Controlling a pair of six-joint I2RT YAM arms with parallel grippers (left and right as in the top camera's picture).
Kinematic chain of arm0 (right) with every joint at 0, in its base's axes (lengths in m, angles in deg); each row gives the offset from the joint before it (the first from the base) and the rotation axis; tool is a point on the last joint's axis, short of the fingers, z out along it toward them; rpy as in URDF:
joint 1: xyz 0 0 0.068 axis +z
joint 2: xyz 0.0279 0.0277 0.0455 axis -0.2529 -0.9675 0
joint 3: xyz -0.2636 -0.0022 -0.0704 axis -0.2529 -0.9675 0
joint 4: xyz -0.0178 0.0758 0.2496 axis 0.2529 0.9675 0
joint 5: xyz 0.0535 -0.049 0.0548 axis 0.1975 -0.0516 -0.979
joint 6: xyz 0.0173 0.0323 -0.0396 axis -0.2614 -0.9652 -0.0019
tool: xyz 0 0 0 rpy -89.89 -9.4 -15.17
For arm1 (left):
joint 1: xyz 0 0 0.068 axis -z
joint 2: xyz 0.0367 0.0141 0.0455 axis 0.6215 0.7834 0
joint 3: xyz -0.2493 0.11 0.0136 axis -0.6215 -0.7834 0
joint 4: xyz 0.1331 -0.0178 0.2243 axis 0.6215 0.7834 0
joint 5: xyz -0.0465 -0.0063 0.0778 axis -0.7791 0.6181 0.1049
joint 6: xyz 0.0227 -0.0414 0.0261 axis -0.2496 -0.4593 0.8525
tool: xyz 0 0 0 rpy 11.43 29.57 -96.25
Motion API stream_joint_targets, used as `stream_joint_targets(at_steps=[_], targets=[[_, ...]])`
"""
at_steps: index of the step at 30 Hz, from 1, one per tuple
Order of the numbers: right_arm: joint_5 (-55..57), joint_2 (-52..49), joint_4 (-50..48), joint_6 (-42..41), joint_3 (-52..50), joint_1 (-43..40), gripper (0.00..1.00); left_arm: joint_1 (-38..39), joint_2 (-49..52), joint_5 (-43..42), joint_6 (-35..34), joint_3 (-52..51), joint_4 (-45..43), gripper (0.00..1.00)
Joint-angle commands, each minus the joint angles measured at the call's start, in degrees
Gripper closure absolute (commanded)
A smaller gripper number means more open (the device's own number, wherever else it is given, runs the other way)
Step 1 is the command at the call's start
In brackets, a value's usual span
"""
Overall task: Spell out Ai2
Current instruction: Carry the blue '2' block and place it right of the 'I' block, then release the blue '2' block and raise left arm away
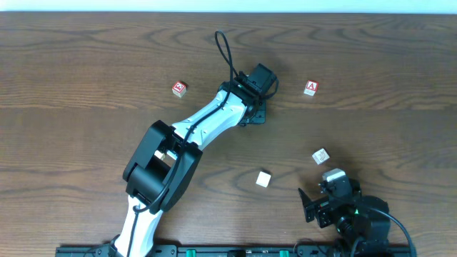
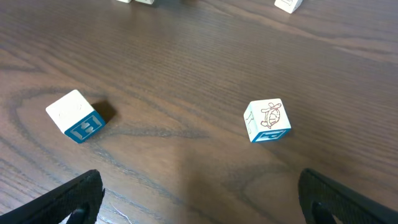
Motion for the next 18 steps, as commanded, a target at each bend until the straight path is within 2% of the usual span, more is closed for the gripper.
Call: stream_joint_targets(at_steps=[1,4,18], targets=[[-0.66,0.31,0.2,-0.7,-0.68,-0.57,0.01,-0.28,1.25,1.22,-0.31,1.31,0.15,0.6],[-0.66,0.31,0.2,-0.7,-0.68,-0.57,0.01,-0.28,1.25,1.22,-0.31,1.31,0.26,0.56],[-0.66,0.31,0.2,-0.7,-0.68,-0.57,0.01,-0.28,1.25,1.53,1.68,1.31,-1.97,0.56]])
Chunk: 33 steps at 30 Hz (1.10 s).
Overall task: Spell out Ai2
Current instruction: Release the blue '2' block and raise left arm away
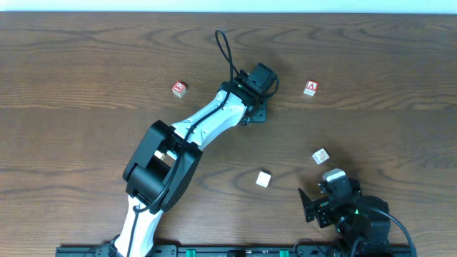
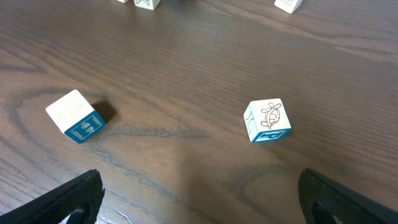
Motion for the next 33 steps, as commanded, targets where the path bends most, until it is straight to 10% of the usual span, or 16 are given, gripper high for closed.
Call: stream_joint_targets(at_steps=[1,17,33], targets=[[-0.66,0.31,0.2,-0.7,-0.68,-0.57,0.01,-0.28,1.25,1.6,1.29,1.31,-0.37,0.56],[-0.68,0.31,0.2,-0.7,-0.68,-0.57,0.01,-0.5,1.18,5.2,8.39,6.82,-0.68,0.48],[-0.68,0.31,0.2,-0.7,-0.68,-0.57,0.01,-12.63,-19.17,10.1,14.73,18.43,24.3,0.48]])
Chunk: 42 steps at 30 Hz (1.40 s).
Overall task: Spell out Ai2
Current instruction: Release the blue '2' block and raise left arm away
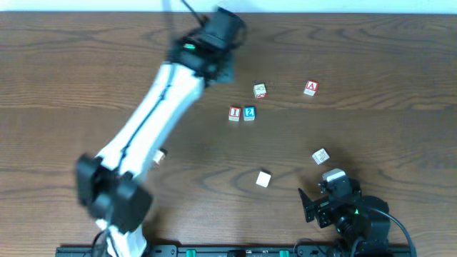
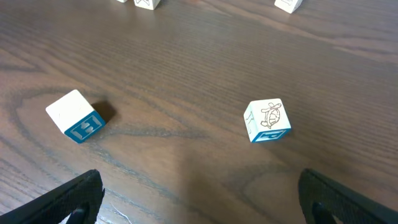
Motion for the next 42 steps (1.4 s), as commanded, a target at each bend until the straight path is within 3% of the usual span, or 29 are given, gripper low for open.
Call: stream_joint_targets(at_steps=[1,12,15,19,24,29,32,36,42], targets=[[-0.66,0.31,0.2,-0.7,-0.68,-0.57,0.01,-3.15,-5.81,-1.84,2.82,1.4,1.95,0.48],[-0.5,0.31,0.02,-0.5,-0.68,-0.57,0.01,-9.49,-15.87,-6.19,3.65,-6.54,1.18,0.49],[-0.81,0.31,-10.43,0.09,-0.7,-0.57,0.01,-9.49,-15.82,-6.75,3.72,-8.39,0.39,0.48],[-2.69,0.31,-34.27,-13.62,-0.7,-0.55,0.01,-9.53,-15.8,-6.71,6.29,-11.32,-2.12,0.46],[-1.81,0.24,-43.89,-20.0,-0.72,-0.59,0.01,-11.08,-15.78,-6.71,9.62,-12.7,-5.77,0.37],[10.43,-1.6,-53.94,-22.21,-0.72,-0.68,0.01,-16.9,-14.51,-6.99,9.7,-12.7,-7.82,0.3],[13.11,-8.66,-59.32,-25.75,-0.68,-0.68,0.01,-20.96,-12.48,-11.8,11.91,-12.7,-7.8,0.3],[13.09,-27.39,-69.88,-26.23,2.38,-0.7,0.01,-23.39,-10.16,-13.84,12.2,-12.7,-8.37,0.3],[6.21,-61.0,-67.65,-25.33,23.45,-0.76,0.01,-23.43,-8.28,-13.79,12.2,-12.7,-9.22,0.29]])
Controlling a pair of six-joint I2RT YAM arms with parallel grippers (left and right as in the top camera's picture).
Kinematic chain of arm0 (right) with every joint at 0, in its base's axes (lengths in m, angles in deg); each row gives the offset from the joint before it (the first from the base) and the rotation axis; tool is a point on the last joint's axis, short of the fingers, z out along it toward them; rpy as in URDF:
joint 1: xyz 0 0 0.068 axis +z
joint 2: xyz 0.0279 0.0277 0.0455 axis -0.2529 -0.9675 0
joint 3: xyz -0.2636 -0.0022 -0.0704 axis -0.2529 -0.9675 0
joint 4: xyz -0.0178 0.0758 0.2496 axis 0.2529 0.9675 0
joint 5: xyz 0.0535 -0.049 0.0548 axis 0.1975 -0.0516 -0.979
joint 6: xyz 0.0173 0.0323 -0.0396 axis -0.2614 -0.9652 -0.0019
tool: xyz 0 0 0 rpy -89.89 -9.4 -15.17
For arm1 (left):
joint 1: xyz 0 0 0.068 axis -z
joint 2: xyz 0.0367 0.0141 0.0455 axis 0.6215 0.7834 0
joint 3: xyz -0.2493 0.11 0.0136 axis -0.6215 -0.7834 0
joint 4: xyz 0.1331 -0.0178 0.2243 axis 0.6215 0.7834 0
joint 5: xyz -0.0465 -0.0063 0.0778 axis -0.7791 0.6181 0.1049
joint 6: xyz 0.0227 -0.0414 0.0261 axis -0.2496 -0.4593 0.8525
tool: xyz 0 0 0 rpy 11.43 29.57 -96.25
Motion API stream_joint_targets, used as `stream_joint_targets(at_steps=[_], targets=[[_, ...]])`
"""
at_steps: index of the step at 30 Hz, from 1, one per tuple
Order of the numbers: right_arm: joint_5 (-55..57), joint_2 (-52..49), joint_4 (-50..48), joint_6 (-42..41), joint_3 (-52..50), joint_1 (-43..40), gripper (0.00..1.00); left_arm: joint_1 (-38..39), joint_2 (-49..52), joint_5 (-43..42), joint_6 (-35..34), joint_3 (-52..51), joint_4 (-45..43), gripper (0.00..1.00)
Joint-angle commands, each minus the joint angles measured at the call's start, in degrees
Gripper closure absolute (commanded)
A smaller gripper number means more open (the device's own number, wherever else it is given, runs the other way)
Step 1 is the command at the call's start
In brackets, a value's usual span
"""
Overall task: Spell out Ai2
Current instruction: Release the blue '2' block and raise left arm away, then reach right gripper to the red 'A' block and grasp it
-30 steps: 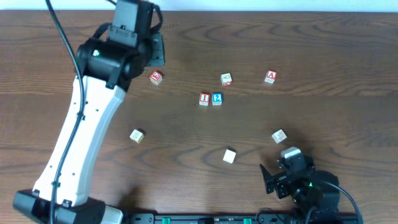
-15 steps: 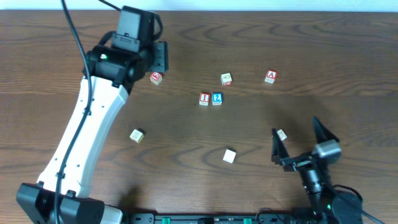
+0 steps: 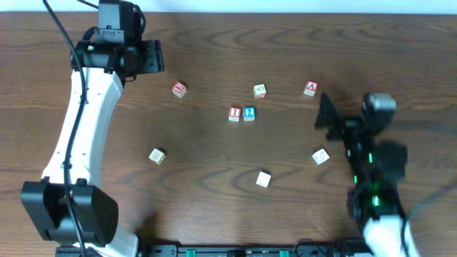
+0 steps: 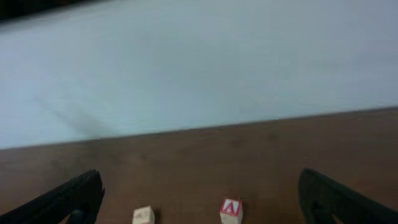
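A red I block [image 3: 234, 113] and a blue 2 block [image 3: 249, 113] sit side by side mid-table, touching. The red A block [image 3: 310, 88] [image 4: 231, 208] stands apart at the back right. My right gripper [image 3: 323, 114] [image 4: 199, 200] is open and empty, raised at the right and facing the far edge, with the A block just ahead of it. My left gripper [image 3: 157, 57] hangs open and empty at the far left back, well away from the blocks.
Loose blocks lie around: a red one [image 3: 178, 88], one behind the pair [image 3: 260, 91] [image 4: 143, 216], a turtle block [image 3: 320, 156], a white one [image 3: 263, 178] and one at the left [image 3: 157, 155]. The table's far edge meets a pale wall [image 4: 199, 74].
My left arm has gone from the back centre to the far left back. My right arm has risen from the front edge to the right side, and its camera now faces the A block.
At first my left arm reached across the middle, hiding several blocks, while my right gripper rested open at the front by the turtle block. Then the left arm stood at the back, showing I and 2 side by side. Now both arms are elsewhere, empty.
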Motion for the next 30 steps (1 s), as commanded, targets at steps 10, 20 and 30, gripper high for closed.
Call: stream_joint_targets(at_steps=[10,20,30], targets=[[-11.52,-34.73,-6.45,-0.63,26.34,-1.25,0.01,-0.02,0.68,-1.22,0.81,0.17,1.75,0.28],[-13.31,-50.9,30.99,0.87,50.27,-2.12,0.01,-0.02,0.72,-1.22,0.81,0.17,1.77,0.27],[-2.01,-59.93,50.34,-6.93,61.09,-1.31,0.01,-0.02,1.36,-1.25,0.81,0.17,2.6,0.27]])
